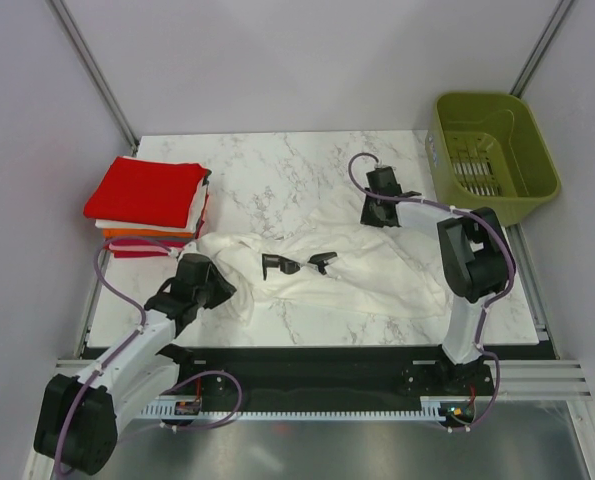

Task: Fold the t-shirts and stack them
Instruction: Flatten the tshirt out

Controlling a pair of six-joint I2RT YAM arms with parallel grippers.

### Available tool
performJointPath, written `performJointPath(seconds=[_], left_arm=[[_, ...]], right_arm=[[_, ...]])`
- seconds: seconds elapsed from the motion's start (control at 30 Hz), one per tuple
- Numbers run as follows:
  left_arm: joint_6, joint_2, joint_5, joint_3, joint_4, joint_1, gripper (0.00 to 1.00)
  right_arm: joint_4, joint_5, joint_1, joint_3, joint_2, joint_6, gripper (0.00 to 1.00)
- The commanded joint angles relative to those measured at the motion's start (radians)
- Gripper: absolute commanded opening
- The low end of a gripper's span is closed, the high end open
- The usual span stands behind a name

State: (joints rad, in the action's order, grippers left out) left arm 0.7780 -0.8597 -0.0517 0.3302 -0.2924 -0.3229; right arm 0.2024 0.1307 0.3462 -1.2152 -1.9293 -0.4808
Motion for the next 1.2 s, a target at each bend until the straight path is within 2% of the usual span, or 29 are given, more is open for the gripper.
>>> performJointPath(seconds=[0.0, 0.1, 0.13, 0.33, 0.43, 0.57, 0.6, 0.7, 0.9, 1.07, 1.13, 1.17], left_arm=[[0.044, -0.005, 0.009, -0.022, 0.085, -0.002, 0.27], [0.044, -0.013, 0.003, -0.022, 0.088, -0.002, 0.21], [0.037, -0.015, 0.0, -0.016, 0.088, -0.002, 0.14], [0.029, -0.016, -0.014, -0.003, 0.085, -0.001, 0.12], [0.017, -0.021, -0.007, 0.003, 0.082, -0.001, 0.12], [-0.039, -0.024, 0.042, 0.02, 0.073, -0.001, 0.29], [-0.043, -0.024, 0.039, 0.023, 0.059, -0.001, 0.4], [-0.043, -0.027, 0.02, 0.03, 0.038, -0.001, 0.56], [-0.045, -0.09, 0.047, 0.043, 0.064, -0.001, 0.72], [-0.046, -0.199, 0.066, 0.078, 0.084, -0.002, 0.69], [-0.042, -0.237, 0.07, 0.087, 0.094, -0.001, 0.57], [-0.043, -0.243, 0.073, 0.089, 0.117, -0.001, 0.47]], right_arm=[[-0.008, -0.005, -0.07, -0.001, 0.013, -0.042, 0.0], [-0.009, 0.067, -0.122, 0.07, 0.096, -0.1, 0.0], [-0.014, 0.146, -0.134, 0.089, 0.154, -0.119, 0.0], [-0.026, 0.482, -0.176, 0.264, 0.423, -0.257, 0.0], [-0.073, 0.532, -0.177, 0.344, 0.534, -0.277, 0.0], [-0.17, 0.472, -0.177, 0.411, 0.602, -0.237, 0.0], [-0.178, 0.446, -0.176, 0.416, 0.604, -0.232, 0.0], [-0.178, 0.425, -0.177, 0.411, 0.598, -0.226, 0.0], [-0.182, 0.419, -0.177, 0.419, 0.59, -0.228, 0.0], [-0.189, 0.415, -0.177, 0.421, 0.581, -0.229, 0.0], [-0.189, 0.411, -0.176, 0.419, 0.575, -0.231, 0.0], [-0.19, 0.405, -0.176, 0.419, 0.573, -0.231, 0.0]])
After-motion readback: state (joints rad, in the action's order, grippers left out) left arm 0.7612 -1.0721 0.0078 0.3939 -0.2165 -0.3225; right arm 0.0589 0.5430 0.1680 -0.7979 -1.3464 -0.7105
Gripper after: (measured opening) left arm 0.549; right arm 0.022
